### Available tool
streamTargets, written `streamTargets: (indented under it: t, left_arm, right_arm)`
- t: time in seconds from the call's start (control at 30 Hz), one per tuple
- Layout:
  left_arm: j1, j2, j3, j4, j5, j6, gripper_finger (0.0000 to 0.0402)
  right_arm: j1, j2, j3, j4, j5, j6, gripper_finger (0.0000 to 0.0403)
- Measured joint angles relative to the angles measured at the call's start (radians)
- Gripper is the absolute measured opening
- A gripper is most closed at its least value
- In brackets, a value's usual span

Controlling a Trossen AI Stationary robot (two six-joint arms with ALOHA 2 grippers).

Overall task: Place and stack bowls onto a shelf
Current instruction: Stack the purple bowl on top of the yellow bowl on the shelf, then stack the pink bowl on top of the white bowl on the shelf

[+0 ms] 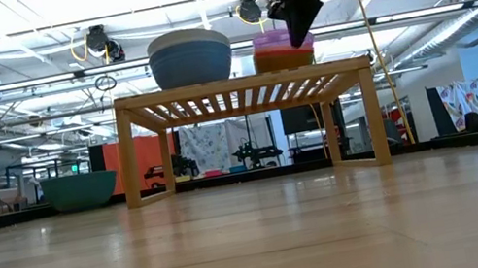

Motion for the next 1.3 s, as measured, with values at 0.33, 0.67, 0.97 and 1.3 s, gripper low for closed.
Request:
streamTargets:
  t: [0.33,0.67,0.97,1.3]
  left_arm:
    - [0.000,0.000,0.000,0.000,0.000,0.026,0.0037]
    - [0.000,0.000,0.000,0.000,0.000,-0.052,0.0037]
    - [-0.077,-0.007,0.000,0.000,0.139,-0.206,0.0037]
    - [-0.403,-0.002,-0.025,0.000,-0.011,-0.573,0.0037]
  right_arm:
    - [0.017,-0.075,-0.001,0.020,0.001,0.006,0.0069]
    - [0.034,-0.188,0.000,0.087,0.179,0.005,0.0100]
    - [0.066,-0.384,0.001,0.097,0.237,0.085,0.0100]
    - [0.066,-0.554,0.002,0.096,0.237,0.145,0.0100]
